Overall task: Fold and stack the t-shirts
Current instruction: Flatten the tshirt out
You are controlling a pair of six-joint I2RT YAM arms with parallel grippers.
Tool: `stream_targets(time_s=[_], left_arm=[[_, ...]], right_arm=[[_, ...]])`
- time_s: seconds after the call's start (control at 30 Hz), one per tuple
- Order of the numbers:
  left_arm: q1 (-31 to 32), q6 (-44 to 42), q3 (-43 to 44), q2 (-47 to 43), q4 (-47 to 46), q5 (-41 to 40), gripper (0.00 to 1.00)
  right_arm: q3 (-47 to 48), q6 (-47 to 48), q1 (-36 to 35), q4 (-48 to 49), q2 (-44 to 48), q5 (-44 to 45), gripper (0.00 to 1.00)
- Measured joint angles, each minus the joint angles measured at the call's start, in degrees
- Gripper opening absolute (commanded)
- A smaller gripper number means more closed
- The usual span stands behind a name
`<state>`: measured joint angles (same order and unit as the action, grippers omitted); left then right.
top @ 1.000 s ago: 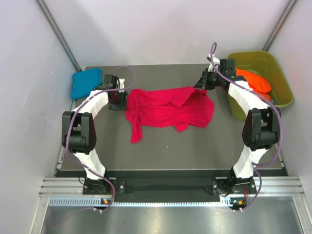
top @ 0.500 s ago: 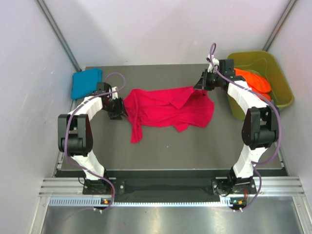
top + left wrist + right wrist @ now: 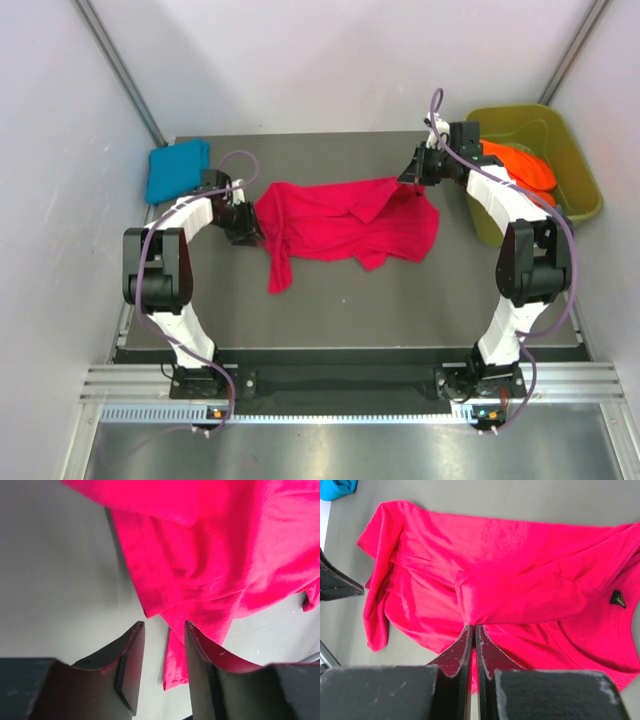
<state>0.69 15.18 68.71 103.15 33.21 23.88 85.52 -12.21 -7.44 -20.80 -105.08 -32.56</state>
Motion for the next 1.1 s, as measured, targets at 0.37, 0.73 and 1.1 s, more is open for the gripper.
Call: stream_targets(time_s=[0.37,0.73,1.1], left_arm=[[0.0,0.2,0.7,0.7,-0.5,0.8,0.33],[0.0,0.4,1.1,2.8,-0.6,0.5,0.08],[0.0,-0.1,2.6,3.3,-0.6,-0.2,0.0]], right_arm=[[0.0,0.0,0.0,0.0,0.0,0.7,0.0],[0.0,0.0,0.0,0.0,0.0,1.2,0.0],[0.0,0.2,0.1,0.0,0.0,1.7,0.0]])
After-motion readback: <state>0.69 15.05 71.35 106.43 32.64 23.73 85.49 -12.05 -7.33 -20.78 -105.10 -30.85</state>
